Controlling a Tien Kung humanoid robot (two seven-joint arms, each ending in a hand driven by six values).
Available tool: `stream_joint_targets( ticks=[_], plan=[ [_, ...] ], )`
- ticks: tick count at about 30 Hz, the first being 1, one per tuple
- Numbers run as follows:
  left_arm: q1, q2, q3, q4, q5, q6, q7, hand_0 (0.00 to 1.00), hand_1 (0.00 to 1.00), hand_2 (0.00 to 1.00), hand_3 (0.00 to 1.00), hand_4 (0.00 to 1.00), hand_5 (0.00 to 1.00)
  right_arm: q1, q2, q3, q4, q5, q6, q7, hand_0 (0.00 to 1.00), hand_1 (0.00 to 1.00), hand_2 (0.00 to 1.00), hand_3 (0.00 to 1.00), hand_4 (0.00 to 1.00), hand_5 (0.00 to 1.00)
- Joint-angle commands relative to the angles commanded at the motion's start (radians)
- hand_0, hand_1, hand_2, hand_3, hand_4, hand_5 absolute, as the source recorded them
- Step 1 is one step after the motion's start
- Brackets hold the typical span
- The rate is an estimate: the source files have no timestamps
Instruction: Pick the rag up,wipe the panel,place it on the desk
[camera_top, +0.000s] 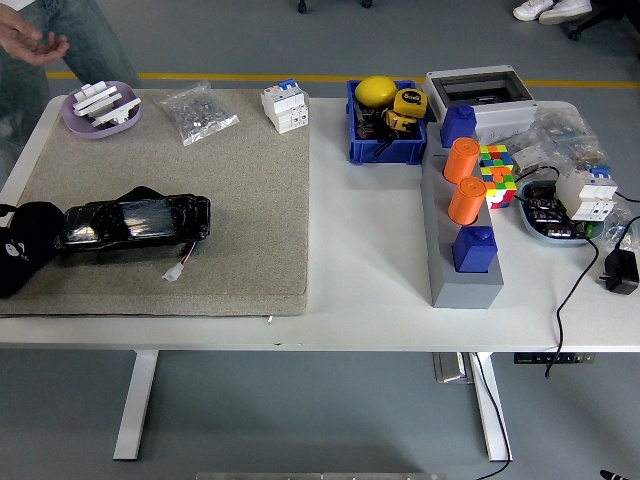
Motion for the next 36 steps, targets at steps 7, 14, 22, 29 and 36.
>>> stream_joint_targets(
  ticks=[7, 14, 22, 29, 36],
  plan=[
    [0.004, -0.005, 0.011, -0.004, 0.017, -0.005, 0.018, 0.738, 0.855, 0.861, 0.715, 0.779, 0.077, -0.002, -0.003, 0.016, -0.002, -0.01, -0.009, 0.004, 0.763, 0.711, 0.732, 0.703, 0.998, 0.628],
    [0.002, -0.006, 0.025, 0.002, 0.016, 0.014, 0.019, 0.484, 0.722, 0.806, 0.649, 0.731, 0.09, -0.002, -0.003, 0.022, -0.002, -0.013, -0.019, 0.012, 0.762, 0.71, 0.731, 0.699, 0.998, 0.624],
    [0.004, -0.004, 0.03, 0.009, 0.029, -0.002, 0.029, 0.405, 0.643, 0.784, 0.637, 0.666, 0.093, -0.002, -0.007, 0.009, -0.002, -0.006, -0.028, 0.018, 0.761, 0.709, 0.73, 0.698, 0.998, 0.62],
    [0.003, -0.004, 0.036, 0.014, 0.043, 0.008, 0.028, 0.352, 0.48, 0.769, 0.615, 0.402, 0.023, -0.001, -0.007, 0.009, -0.002, -0.005, -0.031, 0.021, 0.761, 0.706, 0.729, 0.695, 0.998, 0.619],
    [0.004, -0.005, 0.045, 0.013, 0.057, 0.034, 0.023, 0.302, 0.372, 0.697, 0.588, 0.039, 0.002, 0.001, -0.006, 0.017, -0.003, -0.007, -0.032, 0.021, 0.761, 0.706, 0.729, 0.696, 0.998, 0.617]
  ],
)
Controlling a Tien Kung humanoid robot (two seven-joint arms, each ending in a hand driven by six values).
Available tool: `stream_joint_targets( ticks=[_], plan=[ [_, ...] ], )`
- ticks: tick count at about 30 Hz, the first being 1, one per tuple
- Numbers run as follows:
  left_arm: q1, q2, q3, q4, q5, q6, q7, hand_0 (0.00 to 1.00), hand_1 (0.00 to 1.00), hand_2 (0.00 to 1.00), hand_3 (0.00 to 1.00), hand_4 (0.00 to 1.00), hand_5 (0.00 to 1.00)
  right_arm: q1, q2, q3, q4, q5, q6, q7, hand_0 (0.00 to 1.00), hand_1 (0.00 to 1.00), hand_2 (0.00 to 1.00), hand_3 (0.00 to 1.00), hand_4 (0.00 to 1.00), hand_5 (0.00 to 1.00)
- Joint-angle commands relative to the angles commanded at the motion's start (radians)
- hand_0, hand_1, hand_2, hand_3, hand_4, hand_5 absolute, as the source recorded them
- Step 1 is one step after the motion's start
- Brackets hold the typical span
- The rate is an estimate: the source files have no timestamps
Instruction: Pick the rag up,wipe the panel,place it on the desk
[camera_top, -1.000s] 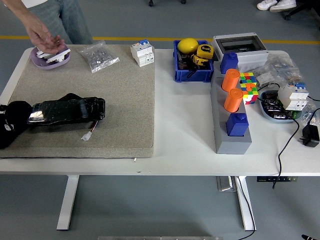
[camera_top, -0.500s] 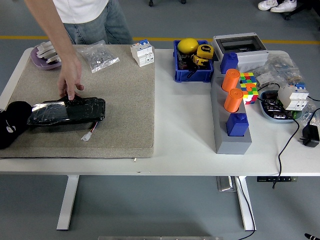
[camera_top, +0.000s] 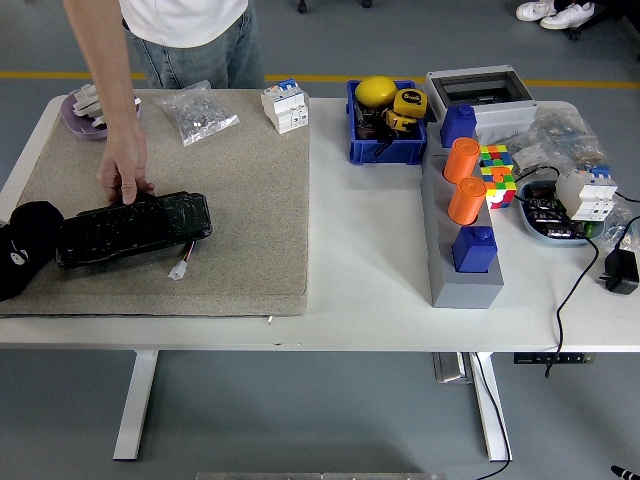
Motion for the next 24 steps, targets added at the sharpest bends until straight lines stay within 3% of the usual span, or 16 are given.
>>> stream_joint_targets(
  ticks=[4, 5, 10, 11, 19, 24],
  plan=[
    [0.001, 0.0, 0.001, -0.003, 0.007, 0.021, -0.005, 0.302, 0.372, 0.697, 0.588, 0.039, 0.002, 0.002, 0.001, 0.004, -0.002, 0.0, 0.0, 0.0, 0.761, 0.706, 0.729, 0.696, 0.998, 0.617],
    [0.002, 0.001, 0.0, -0.005, 0.006, 0.027, -0.01, 0.267, 0.305, 0.661, 0.541, 0.002, 0.002, 0.002, 0.002, 0.004, -0.002, 0.0, 0.0, 0.001, 0.76, 0.706, 0.728, 0.698, 0.998, 0.618],
    [0.009, 0.005, -0.012, -0.023, 0.016, 0.042, -0.015, 0.267, 0.305, 0.661, 0.541, 0.002, 0.002, 0.003, 0.001, 0.005, -0.003, 0.002, 0.001, 0.0, 0.76, 0.706, 0.728, 0.698, 0.998, 0.618],
    [0.01, 0.005, -0.014, -0.025, 0.017, 0.042, -0.015, 0.254, 0.265, 0.643, 0.515, 0.002, 0.002, 0.003, 0.001, 0.005, -0.003, 0.002, 0.001, 0.0, 0.76, 0.706, 0.727, 0.699, 0.998, 0.619],
    [0.078, 0.012, -0.126, -0.156, 0.089, 0.055, 0.023, 0.254, 0.263, 0.645, 0.52, 0.002, 0.002, 0.003, -0.001, -0.008, -0.006, 0.013, 0.006, -0.001, 0.76, 0.706, 0.728, 0.699, 0.998, 0.619],
    [0.152, 0.006, -0.166, -0.272, 0.098, 0.049, 0.063, 0.253, 0.264, 0.648, 0.524, 0.002, 0.002, 0.002, -0.004, -0.011, -0.009, 0.017, 0.008, -0.002, 0.76, 0.706, 0.727, 0.701, 0.998, 0.623]
  ],
)
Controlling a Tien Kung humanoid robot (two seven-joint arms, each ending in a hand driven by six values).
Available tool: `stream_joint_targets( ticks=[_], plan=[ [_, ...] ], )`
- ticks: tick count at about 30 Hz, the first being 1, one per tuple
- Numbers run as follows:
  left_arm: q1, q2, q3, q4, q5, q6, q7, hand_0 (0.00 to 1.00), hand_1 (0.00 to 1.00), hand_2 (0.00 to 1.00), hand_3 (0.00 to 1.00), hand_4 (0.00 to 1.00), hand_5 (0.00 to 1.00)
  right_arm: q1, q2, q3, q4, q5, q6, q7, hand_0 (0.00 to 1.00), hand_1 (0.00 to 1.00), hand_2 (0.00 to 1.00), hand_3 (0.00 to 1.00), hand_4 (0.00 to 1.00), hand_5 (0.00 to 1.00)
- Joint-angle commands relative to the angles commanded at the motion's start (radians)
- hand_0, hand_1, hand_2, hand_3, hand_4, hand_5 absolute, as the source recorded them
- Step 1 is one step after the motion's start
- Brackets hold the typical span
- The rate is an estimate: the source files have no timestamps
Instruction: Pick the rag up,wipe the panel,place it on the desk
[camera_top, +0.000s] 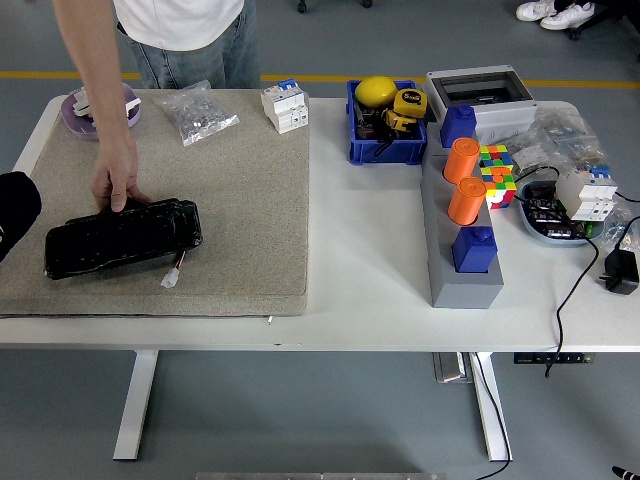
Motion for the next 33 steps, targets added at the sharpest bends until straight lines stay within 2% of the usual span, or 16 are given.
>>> stream_joint_targets(
  ticks=[6, 13, 21, 33],
  plan=[
    [0.066, -0.024, -0.013, -0.096, -0.002, 0.012, 0.016, 0.252, 0.262, 0.653, 0.528, 0.002, 0.002, -0.001, -0.001, 0.004, 0.0, -0.002, 0.0, 0.0, 0.76, 0.706, 0.727, 0.703, 0.998, 0.626],
    [0.115, -0.052, -0.015, -0.157, -0.022, 0.064, 0.016, 0.251, 0.26, 0.65, 0.526, 0.002, 0.002, -0.001, -0.001, 0.012, 0.0, -0.007, 0.0, 0.0, 0.76, 0.705, 0.727, 0.705, 0.998, 0.63],
    [0.122, -0.068, 0.005, -0.163, -0.057, 0.087, 0.007, 0.245, 0.255, 0.645, 0.526, 0.009, 0.002, -0.001, -0.001, 0.018, 0.0, -0.009, -0.002, 0.001, 0.759, 0.706, 0.727, 0.705, 0.998, 0.63],
    [0.102, -0.095, 0.07, -0.169, -0.097, 0.103, -0.008, 0.243, 0.256, 0.648, 0.525, 0.025, 0.002, -0.003, -0.002, 0.013, 0.0, -0.008, -0.001, 0.001, 0.759, 0.706, 0.727, 0.706, 0.998, 0.632]
  ],
)
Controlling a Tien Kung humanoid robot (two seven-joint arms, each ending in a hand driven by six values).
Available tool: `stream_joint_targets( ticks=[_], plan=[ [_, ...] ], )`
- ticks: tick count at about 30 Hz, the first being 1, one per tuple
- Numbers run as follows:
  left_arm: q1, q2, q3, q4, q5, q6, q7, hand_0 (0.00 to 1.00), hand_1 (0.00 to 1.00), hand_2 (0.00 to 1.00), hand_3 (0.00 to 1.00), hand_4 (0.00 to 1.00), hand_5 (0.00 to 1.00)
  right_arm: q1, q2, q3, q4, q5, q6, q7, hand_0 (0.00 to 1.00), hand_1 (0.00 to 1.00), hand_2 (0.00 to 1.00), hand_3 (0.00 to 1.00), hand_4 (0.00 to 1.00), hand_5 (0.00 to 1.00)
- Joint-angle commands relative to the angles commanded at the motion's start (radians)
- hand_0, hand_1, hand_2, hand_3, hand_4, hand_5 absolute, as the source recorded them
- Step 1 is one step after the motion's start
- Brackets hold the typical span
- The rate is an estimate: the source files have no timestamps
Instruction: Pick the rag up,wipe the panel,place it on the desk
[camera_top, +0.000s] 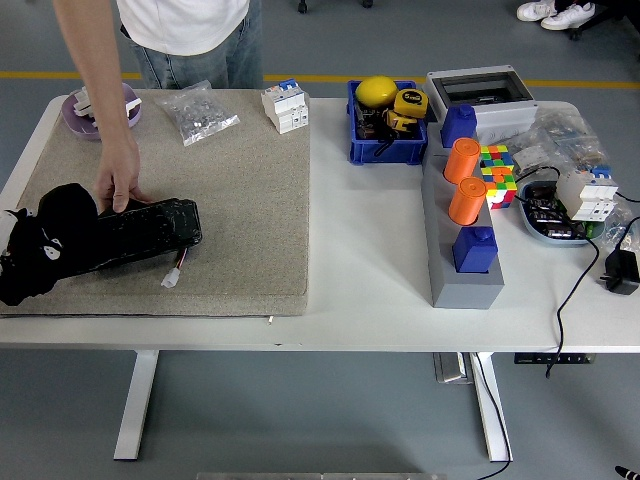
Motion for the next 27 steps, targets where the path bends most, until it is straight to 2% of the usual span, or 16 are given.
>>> stream_joint_targets(
  ticks=[12, 27],
  plan=[
    [-0.038, -0.038, 0.062, -0.005, -0.019, 0.015, -0.014, 0.243, 0.251, 0.641, 0.524, 0.023, 0.002, 0.001, -0.003, -0.011, 0.001, -0.002, 0.0, -0.002, 0.759, 0.705, 0.727, 0.705, 0.998, 0.632],
    [-0.115, -0.053, 0.183, 0.013, -0.044, 0.019, -0.011, 0.244, 0.245, 0.629, 0.52, 0.03, 0.002, 0.005, -0.004, -0.02, 0.001, 0.0, 0.002, -0.004, 0.757, 0.705, 0.727, 0.704, 0.998, 0.632]
  ],
)
